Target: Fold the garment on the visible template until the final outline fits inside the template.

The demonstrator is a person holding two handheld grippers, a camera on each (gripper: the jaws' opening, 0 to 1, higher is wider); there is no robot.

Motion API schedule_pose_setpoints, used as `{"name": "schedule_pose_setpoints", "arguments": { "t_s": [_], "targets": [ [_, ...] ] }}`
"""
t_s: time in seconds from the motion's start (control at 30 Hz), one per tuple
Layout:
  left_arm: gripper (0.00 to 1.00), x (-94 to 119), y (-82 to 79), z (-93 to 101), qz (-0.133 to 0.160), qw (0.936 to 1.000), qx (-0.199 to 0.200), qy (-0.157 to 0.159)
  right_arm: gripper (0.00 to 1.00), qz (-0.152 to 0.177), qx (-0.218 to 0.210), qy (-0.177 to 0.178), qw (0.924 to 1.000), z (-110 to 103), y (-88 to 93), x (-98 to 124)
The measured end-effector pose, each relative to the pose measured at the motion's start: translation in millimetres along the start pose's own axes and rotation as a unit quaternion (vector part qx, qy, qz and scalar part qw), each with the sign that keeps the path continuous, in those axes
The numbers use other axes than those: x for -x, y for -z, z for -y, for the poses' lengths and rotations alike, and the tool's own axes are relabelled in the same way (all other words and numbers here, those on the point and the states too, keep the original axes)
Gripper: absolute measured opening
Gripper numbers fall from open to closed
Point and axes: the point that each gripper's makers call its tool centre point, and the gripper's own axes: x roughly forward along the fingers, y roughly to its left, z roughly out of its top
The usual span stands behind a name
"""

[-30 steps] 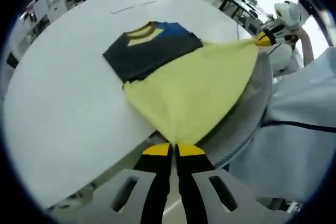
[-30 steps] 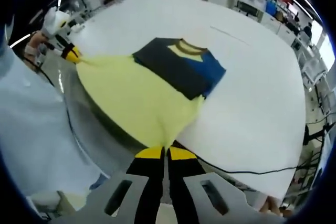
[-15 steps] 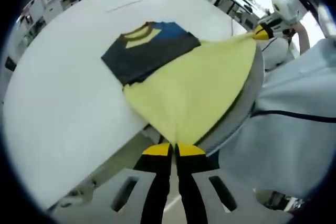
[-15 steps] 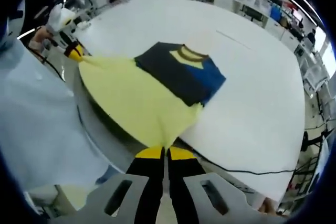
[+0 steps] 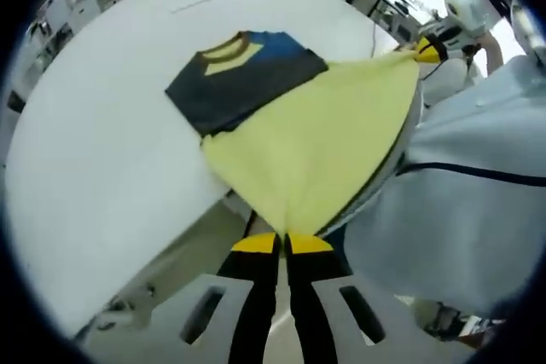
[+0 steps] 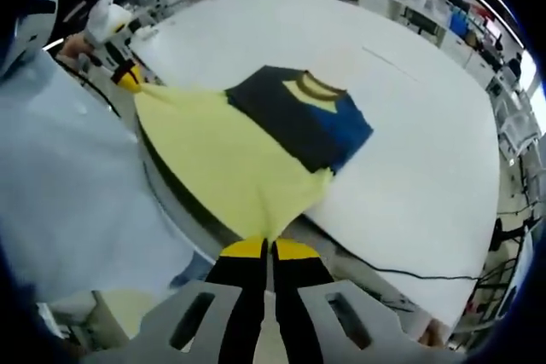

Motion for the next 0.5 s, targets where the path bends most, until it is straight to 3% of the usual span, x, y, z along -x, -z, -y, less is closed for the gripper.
{"name": "schedule_pose_setpoints", "arguments": {
  "t_s": [0.43, 0.5],
  "targets": [
    [0.00, 5, 9.7, 12.1, -0.029, 0.9994, -0.011, 0.014, 0.03, -0.024, 0.019, -0.020, 0.9993, -14, 8.3, 8],
    [0.00, 6, 16.5, 16.6, -0.047, 0.9985, -0.014, 0.026, 0.03, -0.027, 0.021, -0.023, 0.9991, -15, 8.9, 9]
  ]
}}
